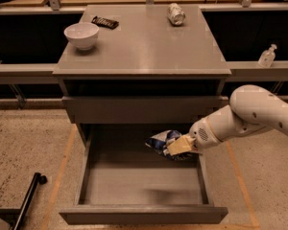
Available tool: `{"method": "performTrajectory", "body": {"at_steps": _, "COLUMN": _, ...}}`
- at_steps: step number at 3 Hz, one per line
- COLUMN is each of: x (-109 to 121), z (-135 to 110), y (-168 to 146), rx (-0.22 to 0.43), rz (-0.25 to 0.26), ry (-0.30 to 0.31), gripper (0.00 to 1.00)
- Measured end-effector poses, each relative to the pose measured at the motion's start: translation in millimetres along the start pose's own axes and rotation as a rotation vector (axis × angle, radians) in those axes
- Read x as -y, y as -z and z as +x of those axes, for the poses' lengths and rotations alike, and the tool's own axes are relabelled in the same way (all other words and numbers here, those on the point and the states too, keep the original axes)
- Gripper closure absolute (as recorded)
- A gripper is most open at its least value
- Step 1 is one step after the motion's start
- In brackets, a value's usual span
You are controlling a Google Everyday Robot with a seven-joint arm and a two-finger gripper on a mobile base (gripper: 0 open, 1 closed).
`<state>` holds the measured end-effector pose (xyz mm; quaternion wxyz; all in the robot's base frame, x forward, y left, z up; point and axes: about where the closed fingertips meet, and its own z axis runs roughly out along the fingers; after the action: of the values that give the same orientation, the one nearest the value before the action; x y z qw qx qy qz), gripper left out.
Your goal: Place blue chip bag into middle drawer
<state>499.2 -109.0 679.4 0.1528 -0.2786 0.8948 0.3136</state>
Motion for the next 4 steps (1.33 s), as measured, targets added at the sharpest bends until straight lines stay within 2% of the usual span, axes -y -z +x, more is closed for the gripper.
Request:
{"method": "performTrajectory", "body": {"at_steps": 1, "x": -10.1, "z": -2.1, "y": -10.5, "rx": 0.014, "rz": -0.011, "ry": 0.010, "gripper": 1.00}}
{"method": "performTrajectory", "body": {"at_steps": 2, "x": 0.0, "z": 3.5, "y": -43.6, "rx": 0.012, "rz": -0.037, "ry": -0.026, "gripper": 1.00}}
{"method": "performTrajectory", "body": {"at_steps": 3, "x": 24.7, "z": 19.0, "y": -86.5, "rx": -0.001, "rz": -0.079, "ry": -0.091, "gripper": 1.00}}
{"method": "performTrajectory", "body": {"at_steps": 4, "x": 45.6, "z": 39.4, "y": -128.5, "rx": -0.034, "rz": -0.123, "ry": -0.166, "gripper": 0.83}}
